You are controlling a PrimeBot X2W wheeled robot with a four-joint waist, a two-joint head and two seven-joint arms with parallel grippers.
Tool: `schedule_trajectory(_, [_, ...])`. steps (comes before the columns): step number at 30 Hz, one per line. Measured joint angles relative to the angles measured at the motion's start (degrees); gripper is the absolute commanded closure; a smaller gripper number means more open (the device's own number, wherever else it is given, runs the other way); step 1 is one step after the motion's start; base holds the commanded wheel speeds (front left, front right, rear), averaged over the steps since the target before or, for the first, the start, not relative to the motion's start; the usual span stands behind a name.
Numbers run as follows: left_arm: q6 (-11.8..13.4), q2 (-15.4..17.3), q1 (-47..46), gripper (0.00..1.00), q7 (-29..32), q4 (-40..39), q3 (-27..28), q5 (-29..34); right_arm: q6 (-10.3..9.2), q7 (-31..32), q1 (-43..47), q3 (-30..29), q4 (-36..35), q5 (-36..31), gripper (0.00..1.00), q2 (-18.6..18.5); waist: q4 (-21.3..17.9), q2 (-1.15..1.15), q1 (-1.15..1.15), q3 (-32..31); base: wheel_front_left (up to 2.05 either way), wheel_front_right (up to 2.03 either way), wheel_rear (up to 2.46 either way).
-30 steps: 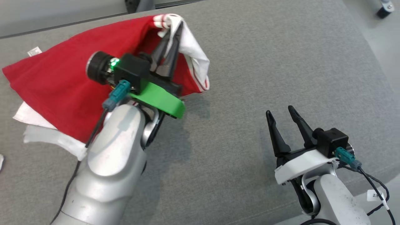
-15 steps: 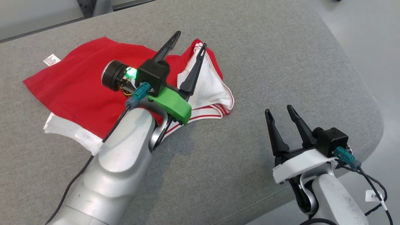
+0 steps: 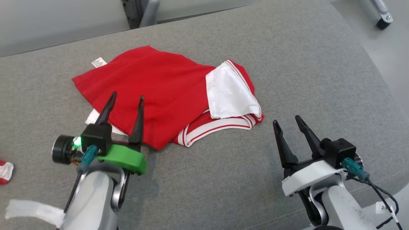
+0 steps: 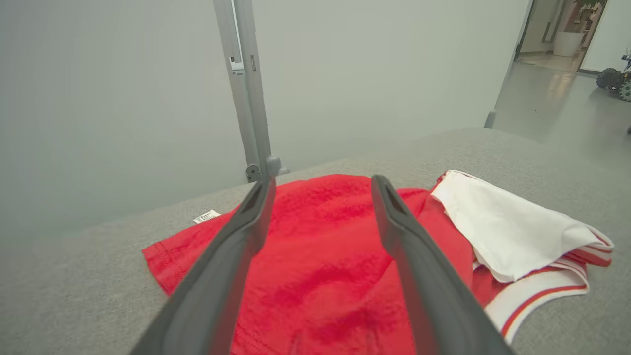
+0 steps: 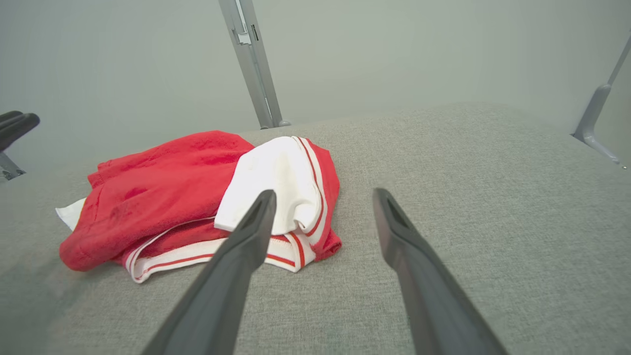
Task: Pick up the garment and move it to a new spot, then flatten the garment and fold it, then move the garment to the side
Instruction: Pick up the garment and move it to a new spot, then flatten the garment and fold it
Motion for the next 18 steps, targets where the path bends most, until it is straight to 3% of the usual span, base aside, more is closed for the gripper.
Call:
schedule_trajectory(5, [1.6, -1.0, 10.0, 0.0, 0.0, -4.6, 6.3, 1.7, 0.0, 0.0, 1.6, 0.0, 0.2, -0.3, 0.0, -0.3, 2.4, 0.0, 0.0, -2.8, 0.0, 0.0, 0.0])
schedule_trajectory(18, [0.8, -4.4, 28.4, 0.0, 0.0, -11.1, 16.2, 4.1, -0.01, 0.0, 6.0, 1.7, 1.1, -0.5, 0.0, -1.2, 7.2, 0.0, 0.0, -9.2, 0.0, 0.0, 0.0])
